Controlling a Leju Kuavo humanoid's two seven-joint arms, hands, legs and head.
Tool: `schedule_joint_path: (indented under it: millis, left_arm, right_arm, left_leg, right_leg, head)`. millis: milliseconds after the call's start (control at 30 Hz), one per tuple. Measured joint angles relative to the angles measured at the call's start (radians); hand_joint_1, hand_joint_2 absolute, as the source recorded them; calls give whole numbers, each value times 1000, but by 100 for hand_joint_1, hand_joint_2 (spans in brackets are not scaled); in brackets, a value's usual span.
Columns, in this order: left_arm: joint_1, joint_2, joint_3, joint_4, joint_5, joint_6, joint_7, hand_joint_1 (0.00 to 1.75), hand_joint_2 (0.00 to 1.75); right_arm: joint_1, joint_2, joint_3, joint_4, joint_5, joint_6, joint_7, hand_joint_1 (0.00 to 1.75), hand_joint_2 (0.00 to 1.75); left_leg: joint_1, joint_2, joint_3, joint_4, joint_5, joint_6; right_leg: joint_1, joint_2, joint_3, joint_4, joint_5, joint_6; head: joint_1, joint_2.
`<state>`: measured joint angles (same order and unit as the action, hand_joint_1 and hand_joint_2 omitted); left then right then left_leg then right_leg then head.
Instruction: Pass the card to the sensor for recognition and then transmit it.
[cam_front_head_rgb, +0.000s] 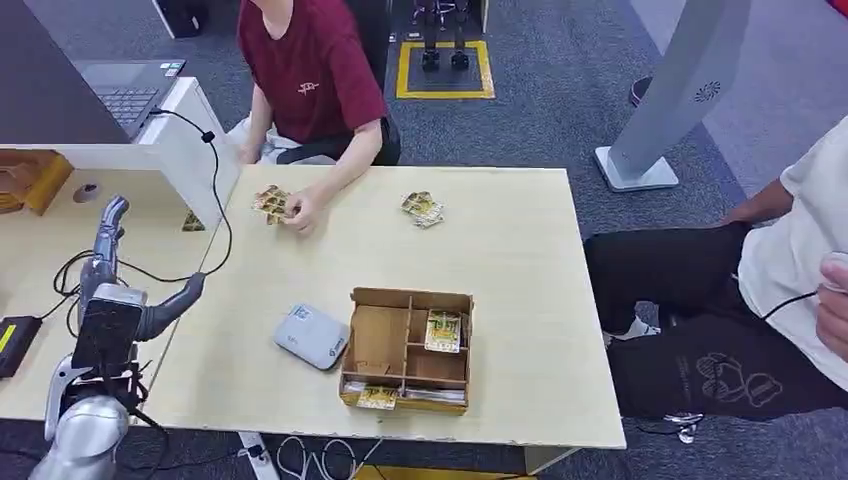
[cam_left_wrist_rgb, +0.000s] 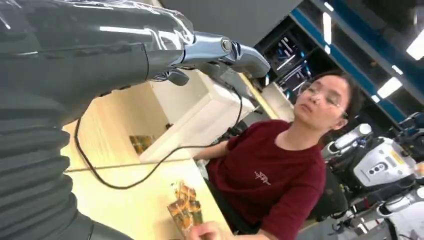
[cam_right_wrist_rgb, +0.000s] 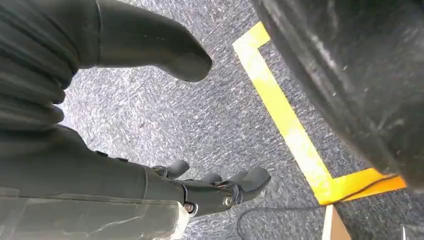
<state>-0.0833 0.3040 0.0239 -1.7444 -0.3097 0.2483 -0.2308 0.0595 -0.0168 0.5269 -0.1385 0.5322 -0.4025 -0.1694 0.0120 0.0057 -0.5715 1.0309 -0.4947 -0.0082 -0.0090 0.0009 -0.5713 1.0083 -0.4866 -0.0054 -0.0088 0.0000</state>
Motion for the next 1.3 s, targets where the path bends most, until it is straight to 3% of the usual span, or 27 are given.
schedule_joint_path:
  millis: [167,367,500,633,800,1033,1167,1300]
  left_arm:
    - [25,6,21,-45,-26,1,-5,0,175]
    - [117,26,38,-122,-82,-28,-63,0,175]
    - [206,31,30,-196,-205,-45,-93,0,175]
    - [266,57,-45,-227,-392,-46,-129,0,175]
    - [272,89,-218,-227,-434,-26,-157,0,175]
    - [300,158,-336,-227,-494,5,-134,0,175]
    - [315,187,-394,-218,-633,60,-89,0,175]
    - [320,205,-442,-201,-672,90,-73,0,175]
  right_arm:
    - [-5,4,-4,8,0,-3,-6,0,175]
    - [-10,12,-16,35,-14,-15,-6,0,175]
    - [-21,23,-31,62,-21,-26,-27,0,175]
    - [-36,32,-37,82,-16,-33,-50,0,175]
    - [-48,37,-37,75,-6,-16,-22,0,175]
    - [-47,39,-38,65,1,-15,9,0,175]
    - [-47,42,-38,65,11,-21,15,0,175]
    - [-50,47,-38,65,14,-24,15,0,175]
  left_leg:
    - [0,0,1,0,1,0]
    - [0,0,1,0,0,0]
    - [0,0,1,0,0,0]
    - [0,0,1,0,-1,1]
    - [0,0,2,0,-1,1]
    - [0,0,2,0,-1,1]
    - [0,0,2,0,-1,1]
    - [0,0,2,0,-1,1]
  right_leg:
    - [0,0,1,0,1,-1]
    - [0,1,1,0,1,-1]
    - [0,1,0,0,0,0]
    - [0,0,1,0,-1,1]
    - [0,0,2,0,0,1]
    - [0,0,2,0,0,1]
    - [0,0,2,0,0,1]
    - [0,-1,2,0,0,1]
  head:
    - [0,0]
    - [0,0]
    - [0,0]
    - [0,0]
    - [0,0]
    - [0,0]
    - [0,0]
    - [0,0]
